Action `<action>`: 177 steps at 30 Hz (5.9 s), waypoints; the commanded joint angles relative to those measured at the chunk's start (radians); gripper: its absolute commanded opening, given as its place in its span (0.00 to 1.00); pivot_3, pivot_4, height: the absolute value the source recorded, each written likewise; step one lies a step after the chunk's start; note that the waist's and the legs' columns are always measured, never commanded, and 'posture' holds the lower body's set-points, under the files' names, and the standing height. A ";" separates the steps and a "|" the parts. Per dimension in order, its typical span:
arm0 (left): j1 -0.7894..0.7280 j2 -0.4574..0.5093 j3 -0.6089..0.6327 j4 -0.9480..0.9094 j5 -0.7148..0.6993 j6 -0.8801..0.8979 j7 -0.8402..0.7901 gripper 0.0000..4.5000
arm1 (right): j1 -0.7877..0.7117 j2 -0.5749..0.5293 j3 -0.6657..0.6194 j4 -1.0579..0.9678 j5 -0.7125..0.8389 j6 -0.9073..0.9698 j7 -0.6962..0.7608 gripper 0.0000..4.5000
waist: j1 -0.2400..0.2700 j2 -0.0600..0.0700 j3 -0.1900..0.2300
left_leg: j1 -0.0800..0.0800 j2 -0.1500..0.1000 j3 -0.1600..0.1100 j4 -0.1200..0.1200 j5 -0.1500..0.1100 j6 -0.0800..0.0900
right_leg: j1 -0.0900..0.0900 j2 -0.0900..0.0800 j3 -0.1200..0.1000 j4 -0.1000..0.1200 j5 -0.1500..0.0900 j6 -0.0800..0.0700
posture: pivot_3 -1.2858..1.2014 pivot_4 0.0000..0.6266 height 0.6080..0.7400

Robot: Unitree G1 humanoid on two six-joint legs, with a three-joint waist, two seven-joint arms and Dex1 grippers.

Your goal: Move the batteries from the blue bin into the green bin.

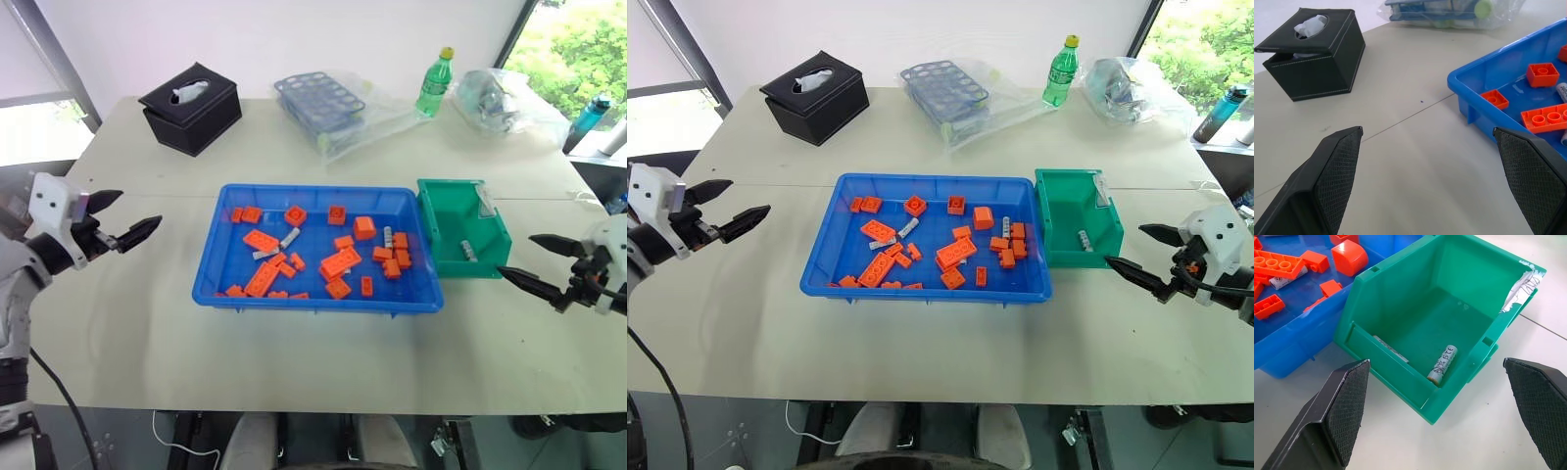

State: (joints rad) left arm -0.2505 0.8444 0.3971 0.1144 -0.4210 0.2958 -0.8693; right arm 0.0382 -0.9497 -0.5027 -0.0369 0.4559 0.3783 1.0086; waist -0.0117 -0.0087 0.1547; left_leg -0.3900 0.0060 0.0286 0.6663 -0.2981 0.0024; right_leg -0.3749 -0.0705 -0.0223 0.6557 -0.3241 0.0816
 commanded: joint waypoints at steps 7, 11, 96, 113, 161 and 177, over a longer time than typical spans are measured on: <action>-0.038 0.015 0.012 0.000 0.019 -0.019 0.027 0.99 | -0.014 -0.005 -0.018 -0.028 0.008 -0.006 -0.007 1.00 | 0.000 0.000 0.000 | 0.000 0.000 0.000 0.000 0.000 0.000 | 0.000 0.000 0.000 0.000 0.000 0.000 | 0.52 0.24 0.94; -0.028 0.013 0.013 -0.007 0.011 -0.009 0.022 0.99 | -0.016 -0.005 -0.016 -0.031 0.014 0.002 -0.008 1.00 | -0.001 0.000 0.000 | 0.000 0.000 0.000 0.000 0.000 0.000 | 0.000 0.000 0.000 0.000 0.000 0.000 | 0.52 0.24 0.94; 0.009 0.142 -0.038 -0.365 -0.202 0.207 -0.202 1.00 | -1.071 1.020 0.811 0.630 -0.358 0.138 -0.392 0.26 | -0.041 0.001 0.001 | -0.019 -0.007 0.001 0.003 0.007 -0.010 | -0.031 -0.004 0.000 0.027 0.002 -0.004 | 0.52 0.24 0.94; 0.012 0.133 -0.032 -0.380 -0.213 0.212 -0.191 1.00 | -1.176 0.990 0.846 0.764 -0.426 -0.025 -0.128 0.99 | -0.058 0.001 0.001 | -0.019 -0.008 0.000 0.002 0.007 -0.010 | -0.031 -0.005 0.000 0.027 0.002 -0.004 | 0.52 0.24 0.94; -0.084 0.046 -0.135 -0.217 -0.264 0.162 -0.373 1.00 | -0.866 0.689 0.398 0.034 -0.360 0.489 -0.366 0.03 | -0.028 0.001 0.001 | -0.019 -0.010 0.000 0.002 0.007 -0.011 | -0.030 -0.007 -0.001 0.027 0.002 -0.004 | 0.52 0.24 0.94; -0.115 -0.025 -0.154 -0.155 -0.262 0.103 -0.424 1.00 | -0.686 0.442 0.215 -0.058 -0.278 0.604 -0.516 0.03 | -0.032 0.001 0.001 | -0.018 -0.010 0.002 0.001 0.007 -0.003 | -0.031 -0.007 0.000 0.026 0.002 -0.004 | 0.52 0.24 0.94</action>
State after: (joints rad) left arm -0.3647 0.8163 0.2141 -0.0300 -0.6648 0.4049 -1.2888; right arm -0.6404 -0.5061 -0.2887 -0.0550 0.1612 0.9894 0.5048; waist -0.0432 -0.0075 0.1559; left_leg -0.4084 -0.0041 0.0307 0.6676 -0.2913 -0.0010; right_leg -0.4058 -0.0777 -0.0222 0.6813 -0.3218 0.0777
